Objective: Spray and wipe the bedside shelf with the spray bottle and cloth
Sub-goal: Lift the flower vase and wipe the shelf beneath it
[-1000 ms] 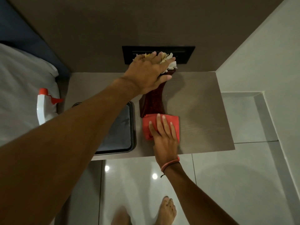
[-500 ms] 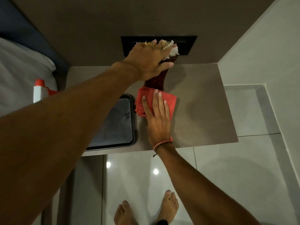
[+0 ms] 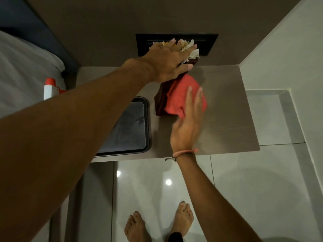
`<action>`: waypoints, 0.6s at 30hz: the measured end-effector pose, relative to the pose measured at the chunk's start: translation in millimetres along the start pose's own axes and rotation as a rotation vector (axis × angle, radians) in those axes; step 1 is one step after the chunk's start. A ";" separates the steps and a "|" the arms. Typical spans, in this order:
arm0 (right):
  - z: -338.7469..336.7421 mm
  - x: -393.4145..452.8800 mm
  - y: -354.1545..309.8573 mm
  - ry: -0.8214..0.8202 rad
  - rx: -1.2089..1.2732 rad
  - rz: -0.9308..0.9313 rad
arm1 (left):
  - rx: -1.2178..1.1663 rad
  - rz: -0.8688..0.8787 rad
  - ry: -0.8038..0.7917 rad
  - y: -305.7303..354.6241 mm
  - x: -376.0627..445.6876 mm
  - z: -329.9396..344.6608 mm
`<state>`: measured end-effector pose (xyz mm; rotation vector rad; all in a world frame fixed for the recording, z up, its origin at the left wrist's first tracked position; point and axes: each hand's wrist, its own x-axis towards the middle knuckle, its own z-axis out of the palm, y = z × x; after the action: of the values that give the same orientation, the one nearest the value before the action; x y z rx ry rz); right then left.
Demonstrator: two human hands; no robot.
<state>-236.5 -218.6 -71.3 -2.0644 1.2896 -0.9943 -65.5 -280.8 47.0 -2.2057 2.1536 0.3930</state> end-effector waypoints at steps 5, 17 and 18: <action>14.7 4.2 7.5 -0.353 -0.414 -0.183 | -0.009 0.000 0.007 -0.2 2.1 -2.2; -46.7 -39.6 24.4 -0.527 0.051 0.166 | 0.069 -0.018 0.058 11.6 -9.5 5.7; -54.8 -39.8 23.7 -0.509 0.213 0.275 | 0.082 -0.021 0.070 14.8 -12.9 9.2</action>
<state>-304.1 -194.6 -68.2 -1.7602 1.1012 -0.4227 -81.6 -266.9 42.9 -2.2278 2.1374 0.2259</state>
